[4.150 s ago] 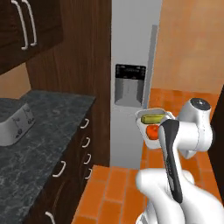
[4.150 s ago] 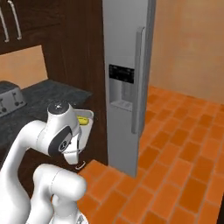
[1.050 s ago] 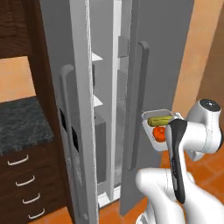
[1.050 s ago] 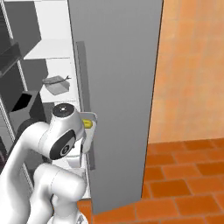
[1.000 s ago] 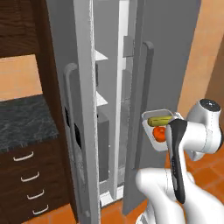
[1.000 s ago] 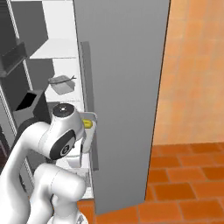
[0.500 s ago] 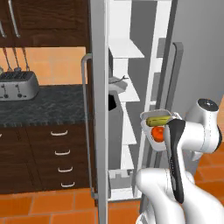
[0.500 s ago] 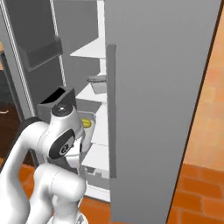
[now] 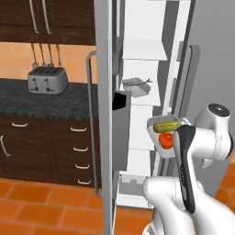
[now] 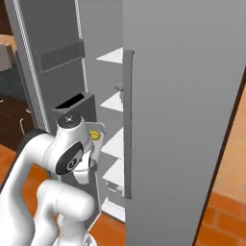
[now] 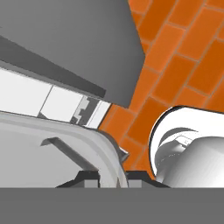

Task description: Take the meat container that has the fish and place it on the second highest rack of the freezer. Then take the vegetable container that has the squash and cucumber and place it on the highest rack of the freezer.

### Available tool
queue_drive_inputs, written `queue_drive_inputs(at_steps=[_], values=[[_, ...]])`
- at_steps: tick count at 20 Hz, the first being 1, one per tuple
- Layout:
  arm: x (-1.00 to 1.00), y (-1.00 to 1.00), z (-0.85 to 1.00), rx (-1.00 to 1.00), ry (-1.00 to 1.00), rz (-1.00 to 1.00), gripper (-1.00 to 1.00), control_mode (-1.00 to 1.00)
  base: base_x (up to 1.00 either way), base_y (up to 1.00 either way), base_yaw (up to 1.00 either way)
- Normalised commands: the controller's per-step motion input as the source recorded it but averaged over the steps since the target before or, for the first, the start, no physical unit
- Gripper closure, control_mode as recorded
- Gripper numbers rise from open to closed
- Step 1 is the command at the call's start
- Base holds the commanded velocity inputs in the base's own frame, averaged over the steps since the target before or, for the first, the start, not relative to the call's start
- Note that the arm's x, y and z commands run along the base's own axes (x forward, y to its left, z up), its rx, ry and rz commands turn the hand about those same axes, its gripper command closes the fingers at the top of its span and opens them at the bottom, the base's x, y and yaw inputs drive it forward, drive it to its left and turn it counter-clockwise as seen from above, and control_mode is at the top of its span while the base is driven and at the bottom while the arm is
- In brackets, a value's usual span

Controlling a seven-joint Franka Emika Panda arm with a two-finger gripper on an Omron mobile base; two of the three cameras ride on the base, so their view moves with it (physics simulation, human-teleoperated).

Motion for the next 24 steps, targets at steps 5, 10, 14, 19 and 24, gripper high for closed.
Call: queue_drive_inputs(at_steps=[5, 10, 14, 19, 24], values=[[0.0, 0.0, 0.0, 0.0, 0.0, 0.0, 1.0, 1.0, 0.07, -0.36, 0.32], [0.0, 0.0, 0.0, 0.0, 0.0, 0.0, 1.0, 1.0, 0.39, -0.3, 0.15], [0.0, 0.0, 0.0, 0.0, 0.0, 0.0, 1.0, 1.0, 0.7, -0.06, 0.07], [0.0, 0.0, 0.0, 0.0, 0.0, 0.0, 1.0, 1.0, 0.44, -0.01, 0.03], [0.0, 0.0, 0.0, 0.0, 0.0, 0.0, 1.0, 1.0, 0.32, 0.0, 0.0]])
